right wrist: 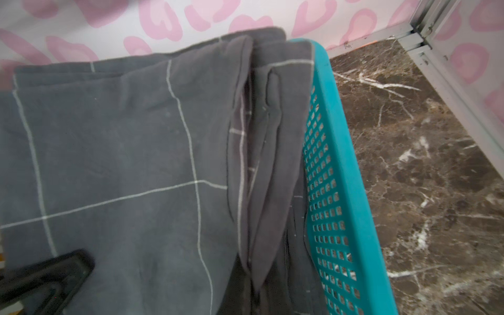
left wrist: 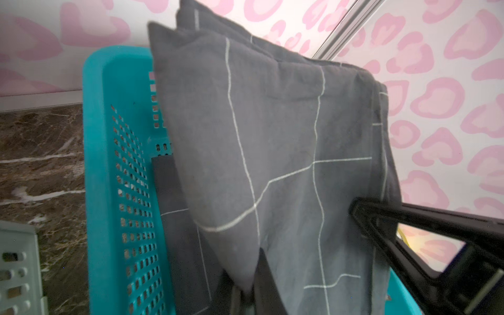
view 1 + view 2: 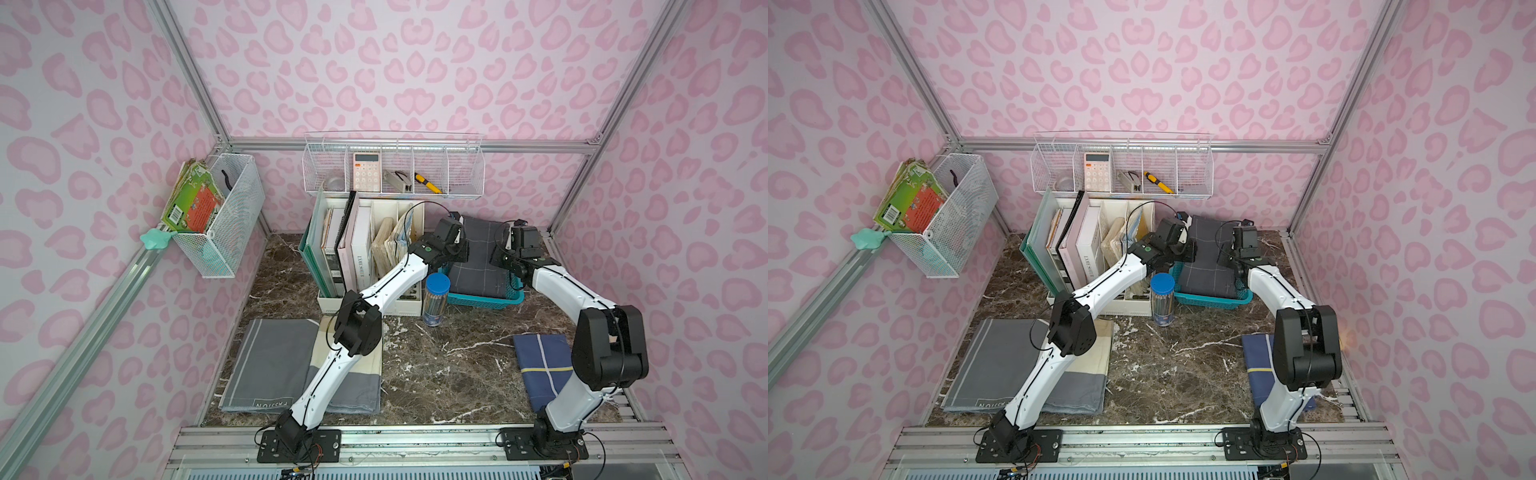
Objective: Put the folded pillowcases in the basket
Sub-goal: Place the pillowcase in the basket.
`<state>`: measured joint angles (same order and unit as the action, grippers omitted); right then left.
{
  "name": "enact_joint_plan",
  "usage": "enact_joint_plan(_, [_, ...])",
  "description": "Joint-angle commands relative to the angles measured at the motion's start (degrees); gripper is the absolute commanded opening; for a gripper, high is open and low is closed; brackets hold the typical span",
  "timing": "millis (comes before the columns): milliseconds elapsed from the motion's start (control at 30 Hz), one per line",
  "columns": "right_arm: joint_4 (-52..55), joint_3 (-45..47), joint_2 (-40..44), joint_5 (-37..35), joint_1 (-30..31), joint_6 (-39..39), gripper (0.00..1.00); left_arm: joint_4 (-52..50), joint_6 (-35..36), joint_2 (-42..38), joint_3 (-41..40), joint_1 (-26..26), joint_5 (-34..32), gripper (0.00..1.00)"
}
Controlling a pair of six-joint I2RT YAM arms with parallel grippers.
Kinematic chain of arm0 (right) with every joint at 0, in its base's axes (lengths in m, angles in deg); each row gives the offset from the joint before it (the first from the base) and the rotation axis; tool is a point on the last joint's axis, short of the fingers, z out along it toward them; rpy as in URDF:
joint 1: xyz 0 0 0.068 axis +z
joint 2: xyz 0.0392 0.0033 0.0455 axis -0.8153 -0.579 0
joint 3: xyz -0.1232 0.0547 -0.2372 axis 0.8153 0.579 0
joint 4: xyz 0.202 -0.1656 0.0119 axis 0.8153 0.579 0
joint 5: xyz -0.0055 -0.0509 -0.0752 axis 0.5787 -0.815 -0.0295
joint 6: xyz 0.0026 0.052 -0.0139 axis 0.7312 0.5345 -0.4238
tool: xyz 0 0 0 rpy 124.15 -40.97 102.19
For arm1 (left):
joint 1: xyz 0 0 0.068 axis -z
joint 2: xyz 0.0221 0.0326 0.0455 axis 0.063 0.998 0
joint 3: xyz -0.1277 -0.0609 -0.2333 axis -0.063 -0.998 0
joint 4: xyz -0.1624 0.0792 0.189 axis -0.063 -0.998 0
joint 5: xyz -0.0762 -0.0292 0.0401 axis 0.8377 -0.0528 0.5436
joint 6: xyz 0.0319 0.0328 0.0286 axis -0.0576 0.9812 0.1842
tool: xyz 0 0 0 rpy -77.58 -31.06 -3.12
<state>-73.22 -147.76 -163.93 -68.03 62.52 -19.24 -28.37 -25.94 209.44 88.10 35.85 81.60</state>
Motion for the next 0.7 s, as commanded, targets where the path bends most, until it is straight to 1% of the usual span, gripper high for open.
enact_joint_plan(0, [-1.2,-0.9,-1.4,0.7,-0.2,-0.4,0.00,2.4,0.7,1.0,0.6,-0.2,1.0,0.00])
enact_joint_plan(333, [-1.7,-1.4,-5.6,0.7,-0.6,-0.3,0.00,3.5,0.7,3.1,0.6,-0.2,0.4,0.01])
enact_joint_plan(467, [-1.4,-1.9,-6.9,0.7,-0.6,-0.4,0.00,3.7,0.7,3.4,0.6,-0.2,0.1,0.12])
enact_joint_plan(533, [-1.3,-2.2,-7.4,0.5,-0.7,-0.5,0.00,3.9,0.7,3.4,0.6,-0.2,0.1,0.23])
enact_joint_plan(600, [-1.3,-2.4,-7.8,0.6,-0.7,-0.4,0.00,4.0,0.7,3.4,0.6,-0.2,0.0,0.31])
enact_joint_plan(667, [-1.3,-2.7,-8.6,0.6,-0.7,-0.5,0.03,3.9,0.7,3.2,0.5,-0.2,-0.3,0.39])
